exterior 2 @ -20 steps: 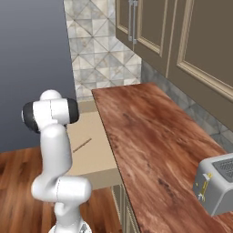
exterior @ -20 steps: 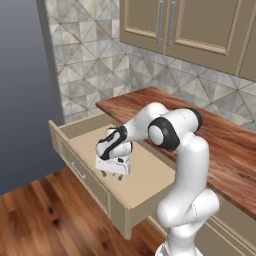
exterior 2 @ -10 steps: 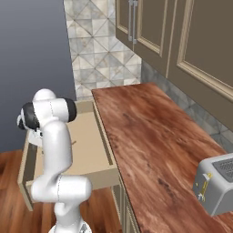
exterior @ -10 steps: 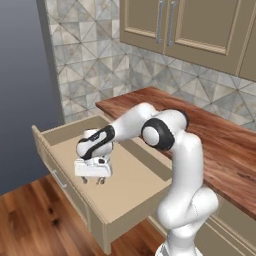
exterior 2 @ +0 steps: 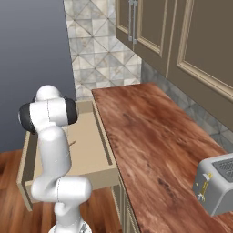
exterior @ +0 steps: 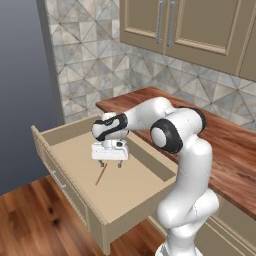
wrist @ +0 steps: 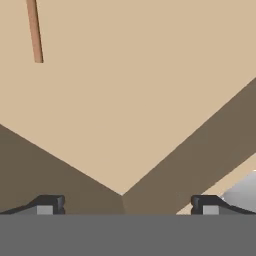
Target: Take a straw from the drawer in front and place it inside the glass cup on the dining counter.
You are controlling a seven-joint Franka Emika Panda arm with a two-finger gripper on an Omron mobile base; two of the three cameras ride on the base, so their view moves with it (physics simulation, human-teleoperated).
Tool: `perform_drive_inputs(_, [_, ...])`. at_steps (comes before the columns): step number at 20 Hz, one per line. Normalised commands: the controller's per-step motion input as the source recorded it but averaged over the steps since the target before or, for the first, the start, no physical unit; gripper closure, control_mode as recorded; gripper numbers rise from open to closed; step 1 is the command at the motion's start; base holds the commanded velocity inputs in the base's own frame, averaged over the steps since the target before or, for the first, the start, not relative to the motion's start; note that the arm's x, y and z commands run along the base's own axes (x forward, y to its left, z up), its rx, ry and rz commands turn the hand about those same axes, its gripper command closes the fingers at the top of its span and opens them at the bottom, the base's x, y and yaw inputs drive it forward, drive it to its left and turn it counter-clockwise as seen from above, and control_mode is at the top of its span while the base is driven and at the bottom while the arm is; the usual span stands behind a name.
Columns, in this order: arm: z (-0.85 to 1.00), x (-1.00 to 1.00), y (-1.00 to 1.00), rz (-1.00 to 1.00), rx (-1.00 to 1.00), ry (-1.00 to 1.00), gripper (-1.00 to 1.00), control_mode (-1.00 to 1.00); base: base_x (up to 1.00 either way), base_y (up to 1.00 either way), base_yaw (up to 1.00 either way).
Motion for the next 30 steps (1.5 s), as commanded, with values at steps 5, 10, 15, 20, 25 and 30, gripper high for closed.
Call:
perform_drive_inputs(5, [-0.40, 0.61, -0.21, 0.01, 0.00, -0.02, -1.00, -1.00, 0.00, 0.00, 0.00])
perform_drive_inputs(10, [-0.16, 0.24, 0.06, 0.00, 0.00, -0.13, -1.00, -1.00, 0.00, 0.00, 0.00])
perform_drive_inputs(15, [-0.31, 0.00, 0.00, 0.00, -0.09, -0.23, -1.00, -1.00, 0.00, 0.00, 0.00])
perform_drive_inputs(20, [-0.40, 0.01, 0.00, -0.01, -0.03, -0.14, -1.00, -1.00, 0.00, 0.00, 0.00])
perform_drive_inputs(25, [0.00, 0.04, 0.00, -0.03, 0.00, -0.02, -1.00, -1.00, 0.00, 0.00, 0.00])
perform_drive_inputs(30, [-0.11, 0.19, 0.00, -0.03, 0.00, 0.00, -1.00, -1.00, 0.00, 0.00, 0.00])
